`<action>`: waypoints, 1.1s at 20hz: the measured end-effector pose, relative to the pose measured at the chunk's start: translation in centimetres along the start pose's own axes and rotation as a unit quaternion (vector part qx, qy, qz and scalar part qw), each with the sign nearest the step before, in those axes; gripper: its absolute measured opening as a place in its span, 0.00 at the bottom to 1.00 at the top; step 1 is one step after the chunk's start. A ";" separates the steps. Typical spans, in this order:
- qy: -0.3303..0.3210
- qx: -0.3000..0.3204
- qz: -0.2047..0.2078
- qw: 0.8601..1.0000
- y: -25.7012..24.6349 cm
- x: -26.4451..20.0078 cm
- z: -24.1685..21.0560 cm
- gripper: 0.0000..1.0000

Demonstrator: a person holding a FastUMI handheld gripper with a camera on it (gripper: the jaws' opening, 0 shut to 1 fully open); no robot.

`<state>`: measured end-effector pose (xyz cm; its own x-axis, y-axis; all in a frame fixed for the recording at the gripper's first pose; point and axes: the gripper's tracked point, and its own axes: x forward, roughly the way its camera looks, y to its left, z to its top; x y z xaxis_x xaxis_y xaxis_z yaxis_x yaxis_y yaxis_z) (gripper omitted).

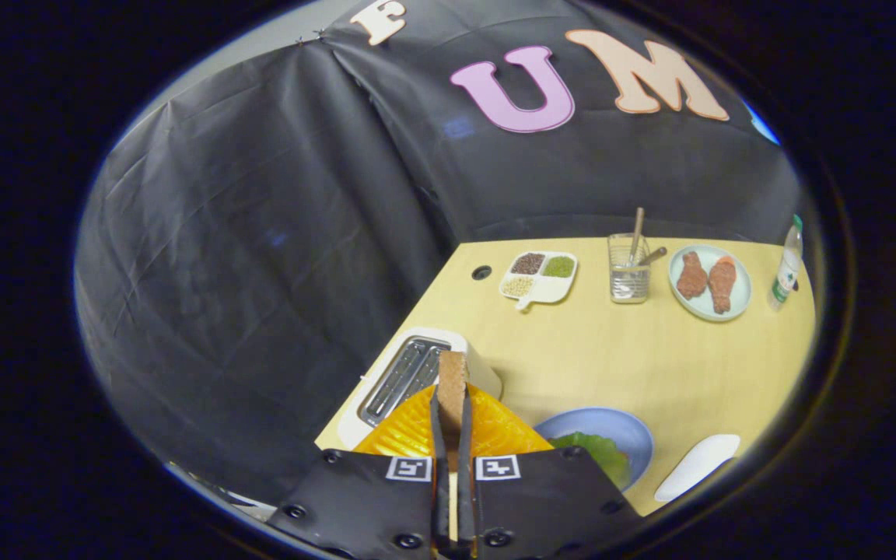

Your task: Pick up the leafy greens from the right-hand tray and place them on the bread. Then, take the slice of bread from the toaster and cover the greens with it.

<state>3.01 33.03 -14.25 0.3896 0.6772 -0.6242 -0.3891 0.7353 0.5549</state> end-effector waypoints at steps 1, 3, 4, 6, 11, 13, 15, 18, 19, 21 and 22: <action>0.003 0.003 -0.004 1.000 -0.7 -0.1 -0.6 0.07; 0.012 0.012 -0.011 1.000 -2.1 -0.2 -1.9 0.07; 0.018 0.017 -0.013 1.000 -2.8 -0.2 -2.7 0.07; 0.028 0.025 -0.017 0.999 -3.9 -0.2 -4.1 0.07; 0.042 0.048 -0.027 0.998 -6.5 0.1 -6.6 0.07; 0.044 0.061 -0.026 0.997 -7.2 0.2 -7.5 0.07; 0.047 0.076 -0.025 0.996 -8.1 0.3 -8.3 0.07; 0.056 0.097 -0.027 0.993 -9.6 0.6 -9.7 0.07; 0.056 0.105 -0.026 0.993 -10.1 0.7 -9.9 0.07; 0.056 0.117 -0.027 0.991 -10.9 1.1 -10.6 0.07; 0.056 0.117 -0.032 0.991 -11.6 1.2 -10.9 0.07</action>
<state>-1.08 25.05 -27.41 0.3071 0.6308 -0.7126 -0.1564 0.7720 0.6160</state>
